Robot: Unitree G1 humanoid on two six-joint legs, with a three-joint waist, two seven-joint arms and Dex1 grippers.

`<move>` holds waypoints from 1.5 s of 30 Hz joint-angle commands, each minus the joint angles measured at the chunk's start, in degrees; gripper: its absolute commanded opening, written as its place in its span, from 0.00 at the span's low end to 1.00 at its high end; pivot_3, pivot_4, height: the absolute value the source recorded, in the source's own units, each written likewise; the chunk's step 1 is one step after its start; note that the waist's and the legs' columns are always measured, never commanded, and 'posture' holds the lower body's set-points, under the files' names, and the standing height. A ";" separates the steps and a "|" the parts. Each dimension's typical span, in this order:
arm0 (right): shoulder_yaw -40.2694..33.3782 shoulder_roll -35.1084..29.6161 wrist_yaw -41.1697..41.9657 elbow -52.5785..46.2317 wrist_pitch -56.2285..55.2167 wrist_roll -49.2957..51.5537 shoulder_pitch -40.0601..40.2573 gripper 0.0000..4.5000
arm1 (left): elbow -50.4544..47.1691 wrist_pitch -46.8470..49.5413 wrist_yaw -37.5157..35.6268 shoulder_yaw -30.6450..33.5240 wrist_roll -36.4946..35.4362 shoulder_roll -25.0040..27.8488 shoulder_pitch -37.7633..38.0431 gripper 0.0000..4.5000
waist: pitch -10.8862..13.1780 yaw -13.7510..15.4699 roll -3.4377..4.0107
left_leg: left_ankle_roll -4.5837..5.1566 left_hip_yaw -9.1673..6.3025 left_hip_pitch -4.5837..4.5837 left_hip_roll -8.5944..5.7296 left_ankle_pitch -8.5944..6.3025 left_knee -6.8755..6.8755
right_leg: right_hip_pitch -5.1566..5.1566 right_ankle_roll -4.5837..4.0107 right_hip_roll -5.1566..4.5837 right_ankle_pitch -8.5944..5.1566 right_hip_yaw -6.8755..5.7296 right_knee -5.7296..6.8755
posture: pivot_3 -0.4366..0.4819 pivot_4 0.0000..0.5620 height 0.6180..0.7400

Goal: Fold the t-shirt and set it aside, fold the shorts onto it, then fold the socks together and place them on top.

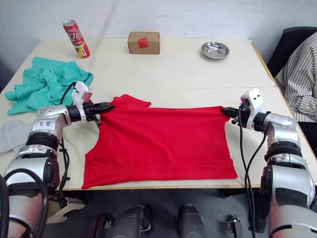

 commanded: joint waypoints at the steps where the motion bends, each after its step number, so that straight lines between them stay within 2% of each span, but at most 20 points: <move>1: -2.27 -1.53 1.55 -9.15 1.74 3.74 6.17 0.00 | -6.65 -0.82 0.45 0.60 -0.78 2.11 4.35 0.00 | 0.00 0.04 0.00 | 0.01 -0.01 0.00 0.00 -0.01 0.01 | 0.01 0.00 -0.01 0.00 0.00 0.01 | 0.48 0.27 1.00; 8: -1.11 -0.52 -0.94 -20.74 2.53 4.47 18.43 0.00 | -18.01 3.87 -0.08 0.52 -2.29 2.34 12.41 0.00 | 0.00 0.10 0.00 | 0.05 -0.03 0.01 0.00 -0.03 0.06 | 0.02 0.00 -0.09 0.00 0.00 0.06 | 0.48 0.27 1.00; 11: 0.12 -0.67 -3.76 -22.03 -0.07 2.33 21.19 0.00 | -22.54 8.27 -2.30 -0.32 -2.87 3.53 14.80 0.00 | 0.00 0.11 0.00 | 0.06 -0.03 0.05 -0.01 -0.04 0.06 | 0.05 0.00 -0.11 0.00 0.00 0.06 | 0.48 0.27 1.00; 13: -0.08 -1.31 -1.88 -24.31 3.66 4.67 22.33 0.00 | -24.78 12.08 -3.72 -0.81 -3.44 4.74 15.50 0.00 | -0.01 0.11 0.00 | 0.05 -0.06 0.07 0.00 -0.04 0.06 | 0.07 0.00 -0.10 0.00 0.00 0.06 | 0.48 0.27 1.00; 14: -0.36 -1.58 -1.72 -25.27 4.33 5.39 22.75 0.05 | -25.70 14.89 -4.31 -0.61 -4.21 5.28 15.38 0.11 | -0.01 0.11 -0.01 | 0.05 -0.07 0.07 -0.01 -0.04 0.06 | 0.08 -0.01 -0.10 -0.01 0.01 0.06 | 0.48 0.27 1.00; 15: -0.24 -2.21 -0.38 -26.72 6.44 6.28 23.42 0.10 | -26.51 18.22 -5.17 -0.57 -4.90 5.91 15.04 0.15 | -0.01 0.11 -0.01 | 0.05 -0.10 0.07 0.00 -0.04 0.06 | 0.10 -0.01 -0.10 -0.01 0.01 0.05 | 0.48 0.27 1.00; 19: 0.01 -5.20 1.17 -29.33 7.32 6.32 24.39 0.36 | -27.01 28.34 -7.93 -1.38 -6.10 8.94 11.72 0.43 | 0.00 0.24 -0.01 | 0.08 -0.12 0.07 -0.01 -0.06 0.06 | 0.13 -0.02 -0.11 -0.01 0.03 0.02 | 0.48 0.27 1.00; 23: -0.33 -8.18 3.18 -27.88 10.32 7.21 21.34 0.67 | -22.20 34.41 -9.02 -2.53 -5.55 10.32 5.87 0.71 | 0.00 0.32 -0.01 | 0.14 -0.17 0.06 -0.08 -0.10 0.09 | 0.16 -0.02 -0.19 -0.01 0.00 -0.05 | 0.48 0.27 1.00; 25: 0.50 -9.47 4.70 -26.03 11.98 6.78 18.22 0.83 | -16.57 35.23 -7.56 -3.05 -4.51 9.29 1.14 0.86 | 0.00 0.23 -0.01 | 0.15 -0.16 0.08 -0.10 -0.10 0.07 | 0.16 -0.02 -0.21 -0.01 -0.01 -0.20 | 0.48 0.27 1.00; 27: 1.38 -10.16 5.56 -24.09 13.05 6.25 15.37 0.84 | -11.26 34.98 -5.91 -3.36 -3.76 7.97 -2.91 0.99 | 0.00 0.18 -0.01 | 0.14 -0.16 0.09 -0.11 -0.09 0.05 | 0.14 -0.02 -0.18 -0.01 -0.08 -0.21 | 0.48 0.27 1.00; 31: 4.72 -9.30 6.19 -15.74 15.33 3.59 7.54 0.84 | 0.51 31.27 3.34 -2.66 -1.87 2.90 -10.50 0.99 | 0.01 0.18 -0.04 | 0.14 -0.11 0.08 -0.09 -0.09 0.11 | 0.12 -0.01 -0.15 -0.01 -0.10 0.07 | 0.48 0.27 1.00; 34: 6.53 -7.70 4.75 -8.80 13.82 1.12 2.46 0.84 | 6.13 28.38 8.54 -1.75 -1.31 -0.23 -13.52 0.99 | 0.03 0.14 -0.07 | 0.15 -0.07 0.05 -0.10 -0.08 0.13 | 0.10 -0.01 -0.17 -0.01 -0.09 0.06 | 0.48 0.27 1.00; 42: 10.87 -4.79 6.05 0.47 11.76 -3.98 -3.86 0.84 | 11.53 22.19 14.53 -3.05 1.83 -5.47 -15.53 0.99 | 0.04 0.14 -0.09 | 0.15 0.06 -0.02 -0.11 -0.08 0.12 | -0.01 -0.01 -0.16 -0.02 -0.08 0.08 | 0.48 0.27 1.00; 45: 11.29 -4.39 7.94 1.62 12.17 -4.35 -4.63 0.64 | 12.40 20.42 17.05 -3.22 3.07 -6.84 -15.51 1.00 | 0.04 0.15 -0.09 | 0.15 0.06 -0.01 -0.11 -0.08 0.15 | -0.01 -0.01 -0.16 -0.02 -0.06 0.09 | 0.48 0.27 1.00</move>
